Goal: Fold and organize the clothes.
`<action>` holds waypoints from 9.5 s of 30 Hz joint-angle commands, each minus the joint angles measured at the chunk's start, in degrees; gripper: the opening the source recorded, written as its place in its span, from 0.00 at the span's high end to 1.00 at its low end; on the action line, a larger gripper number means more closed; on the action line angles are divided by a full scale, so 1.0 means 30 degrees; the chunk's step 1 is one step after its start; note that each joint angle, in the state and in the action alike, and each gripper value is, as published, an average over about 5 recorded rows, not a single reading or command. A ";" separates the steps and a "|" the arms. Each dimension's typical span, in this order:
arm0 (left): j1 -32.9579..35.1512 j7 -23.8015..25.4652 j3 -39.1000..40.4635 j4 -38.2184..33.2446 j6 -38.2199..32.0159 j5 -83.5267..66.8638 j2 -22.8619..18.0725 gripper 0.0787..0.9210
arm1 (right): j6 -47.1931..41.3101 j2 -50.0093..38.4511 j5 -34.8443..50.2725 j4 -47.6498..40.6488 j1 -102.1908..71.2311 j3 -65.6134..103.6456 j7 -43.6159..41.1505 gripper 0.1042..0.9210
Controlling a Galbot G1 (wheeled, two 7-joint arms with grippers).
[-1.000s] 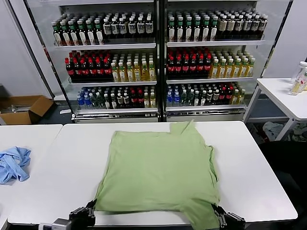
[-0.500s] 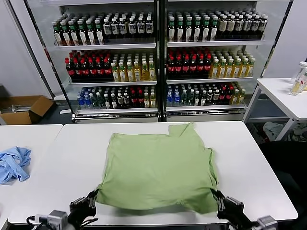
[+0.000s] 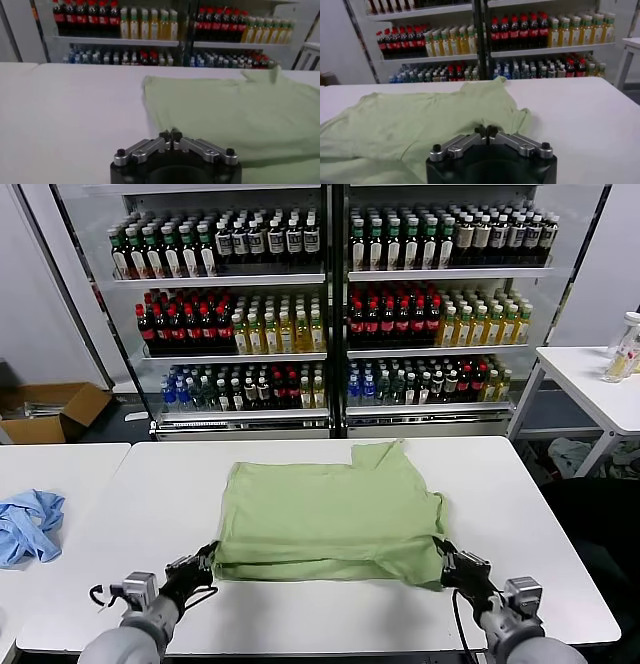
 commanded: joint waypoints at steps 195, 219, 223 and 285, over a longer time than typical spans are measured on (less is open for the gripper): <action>-0.9682 0.5294 0.4377 1.1798 -0.0454 0.0629 0.2269 0.60 | -0.0408 0.6801 -0.1290 -2.1114 1.7610 -0.6169 0.0696 0.80; -0.4393 0.1379 0.1797 0.4350 -0.2322 -0.3218 0.4624 0.99 | -0.2029 0.1489 0.2978 -0.5963 1.0367 -0.4556 0.2498 0.98; -0.2575 0.0759 0.1132 0.2909 -0.2329 -0.3411 0.4730 0.99 | -0.2037 0.0399 0.3202 -0.3123 0.7754 -0.3846 0.2709 0.98; 0.3179 -0.6476 0.0231 -0.2075 0.0828 -0.1152 -0.0915 0.12 | -0.2042 0.0371 -0.2301 0.4930 -0.2287 -0.1121 0.3284 0.12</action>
